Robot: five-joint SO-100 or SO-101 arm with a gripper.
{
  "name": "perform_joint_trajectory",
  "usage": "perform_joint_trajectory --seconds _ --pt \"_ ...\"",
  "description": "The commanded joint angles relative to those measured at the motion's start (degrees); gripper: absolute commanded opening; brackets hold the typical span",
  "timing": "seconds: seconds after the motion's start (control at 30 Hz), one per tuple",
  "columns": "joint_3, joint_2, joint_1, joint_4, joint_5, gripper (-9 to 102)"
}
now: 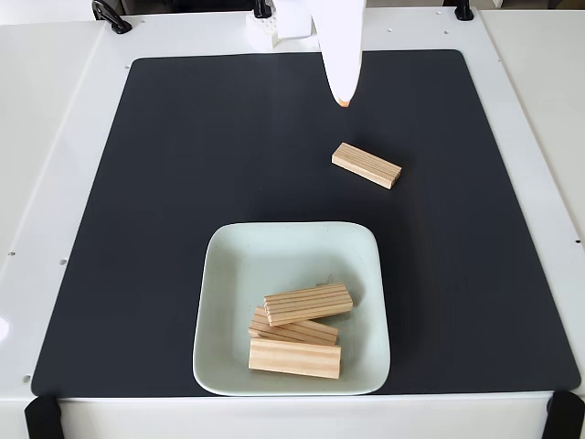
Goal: Pick up the wooden block and place them on the plate.
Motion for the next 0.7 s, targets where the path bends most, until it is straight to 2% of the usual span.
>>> perform_joint_trajectory --seconds 0.0,0.27,0.33,0.47,0.67 --pt "9.14 10.46 -1.58 -0.7 -0.09 0" --pt "29.53 23.99 -2.55 0.0 0.44 -1" --pt "32.78 25.22 -2.72 0.09 3.16 -1" --pt "36.65 26.89 -3.08 0.18 11.34 -1" --pt "39.99 26.02 -7.56 -0.62 12.92 0"
